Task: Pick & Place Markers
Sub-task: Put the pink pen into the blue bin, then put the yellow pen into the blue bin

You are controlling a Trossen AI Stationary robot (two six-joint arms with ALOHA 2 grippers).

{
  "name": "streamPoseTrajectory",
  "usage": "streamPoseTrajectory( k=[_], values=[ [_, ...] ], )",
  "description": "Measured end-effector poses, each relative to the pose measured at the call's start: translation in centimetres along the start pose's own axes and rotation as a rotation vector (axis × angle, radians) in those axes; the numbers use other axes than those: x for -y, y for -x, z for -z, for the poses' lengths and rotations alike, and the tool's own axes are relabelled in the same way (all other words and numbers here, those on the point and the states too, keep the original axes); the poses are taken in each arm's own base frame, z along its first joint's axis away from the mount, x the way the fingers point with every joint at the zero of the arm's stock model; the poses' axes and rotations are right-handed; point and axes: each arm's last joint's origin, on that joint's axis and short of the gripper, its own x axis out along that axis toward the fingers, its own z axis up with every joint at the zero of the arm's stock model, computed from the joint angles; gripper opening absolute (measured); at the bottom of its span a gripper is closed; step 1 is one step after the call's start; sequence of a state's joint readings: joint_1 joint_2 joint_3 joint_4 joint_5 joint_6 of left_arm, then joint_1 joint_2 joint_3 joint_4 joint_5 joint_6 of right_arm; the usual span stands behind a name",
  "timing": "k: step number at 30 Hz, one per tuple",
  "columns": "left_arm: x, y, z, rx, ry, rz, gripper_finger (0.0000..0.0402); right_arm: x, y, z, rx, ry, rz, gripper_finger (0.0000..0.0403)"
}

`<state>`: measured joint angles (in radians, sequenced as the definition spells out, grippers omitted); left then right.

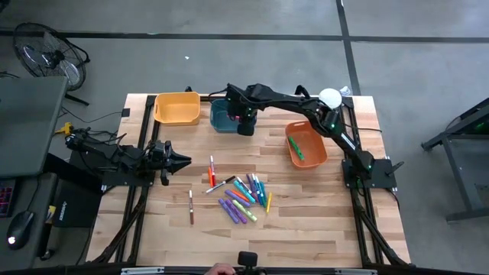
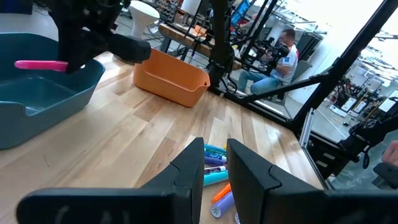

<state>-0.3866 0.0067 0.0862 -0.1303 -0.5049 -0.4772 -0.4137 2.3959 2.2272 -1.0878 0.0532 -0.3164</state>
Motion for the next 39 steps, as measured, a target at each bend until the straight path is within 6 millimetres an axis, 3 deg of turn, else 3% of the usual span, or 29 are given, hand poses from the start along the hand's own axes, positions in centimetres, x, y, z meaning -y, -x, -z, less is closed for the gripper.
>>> streamPoseTrajectory(
  k=[21,33,39],
  values=[
    [0.0,0.0,0.0,0.000,0.000,0.000,0.0067,-0.1,0.0,0.3,-0.033,0.001,-0.011,0.0059],
    [0.0,0.0,0.0,0.000,0.000,0.000,0.0067,-0.2,0.0,0.3,-0.033,0.000,-0.023,0.0095],
    [0.0,0.0,0.0,0.000,0.000,0.000,0.0067,-0.5,1.8,0.2,-0.023,-0.050,0.027,0.0111]
  ],
)
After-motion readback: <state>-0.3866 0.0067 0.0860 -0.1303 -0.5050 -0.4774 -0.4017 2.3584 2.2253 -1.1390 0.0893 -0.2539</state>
